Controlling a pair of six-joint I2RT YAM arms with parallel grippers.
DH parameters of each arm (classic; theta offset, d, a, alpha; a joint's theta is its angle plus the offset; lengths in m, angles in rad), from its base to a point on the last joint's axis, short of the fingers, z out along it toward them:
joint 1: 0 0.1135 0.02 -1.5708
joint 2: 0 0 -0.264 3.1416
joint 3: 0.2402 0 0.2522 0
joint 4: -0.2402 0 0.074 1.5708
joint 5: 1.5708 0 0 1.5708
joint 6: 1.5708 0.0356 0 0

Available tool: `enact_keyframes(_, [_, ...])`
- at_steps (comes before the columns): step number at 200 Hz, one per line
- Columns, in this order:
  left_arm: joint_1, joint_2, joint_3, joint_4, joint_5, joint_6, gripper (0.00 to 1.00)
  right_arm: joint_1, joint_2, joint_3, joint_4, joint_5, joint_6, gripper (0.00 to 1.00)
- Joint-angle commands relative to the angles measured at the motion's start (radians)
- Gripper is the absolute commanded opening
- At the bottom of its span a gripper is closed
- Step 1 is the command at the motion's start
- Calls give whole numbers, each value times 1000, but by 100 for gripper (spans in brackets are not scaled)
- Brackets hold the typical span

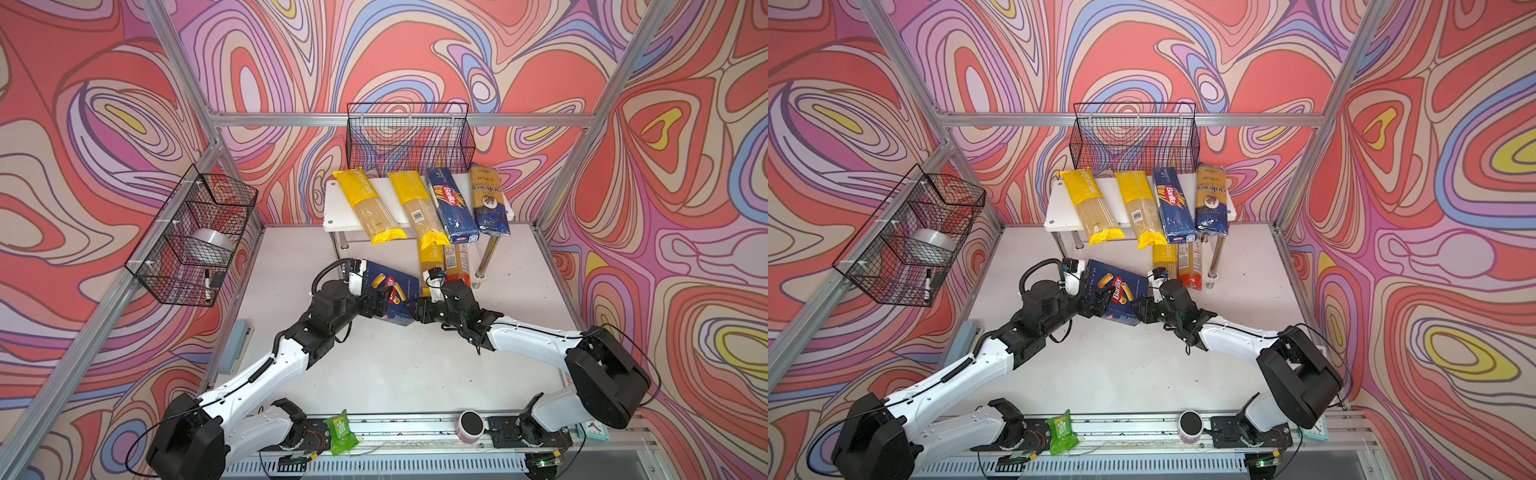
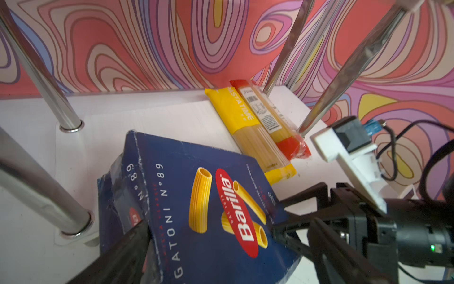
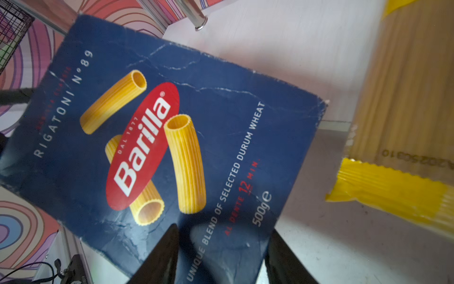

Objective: Place and organize the pasta boxes and bags onto the shelf
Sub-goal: 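Lift and tilt the Rigatoni box upright toward the shelf with both grippers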

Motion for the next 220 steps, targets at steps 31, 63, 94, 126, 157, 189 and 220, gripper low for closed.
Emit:
enact_keyframes(31, [-39, 48, 41, 138, 178, 30, 100, 43, -9, 145, 257, -101, -74, 55])
enact_keyframes(63, [-28, 50, 27, 148, 158, 30, 100, 35, -5, 159, 255, -80, -76, 55])
enact_keyframes(94, [-5, 47, 4, 167, 149, 28, 100, 31, 8, 168, 255, -67, -81, 54])
enact_keyframes(126, [10, 51, -19, 200, 153, 21, 100, 29, 21, 182, 275, -65, -78, 54])
enact_keyframes(157, [16, 58, -35, 244, 155, 24, 100, 29, 38, 208, 268, -55, -99, 53])
enact_keyframes(189, [18, 67, -31, 274, 178, 24, 100, 29, 51, 232, 272, -60, -107, 53])
enact_keyframes(220, [18, 63, -23, 288, 195, 2, 100, 29, 37, 256, 278, -68, -109, 52])
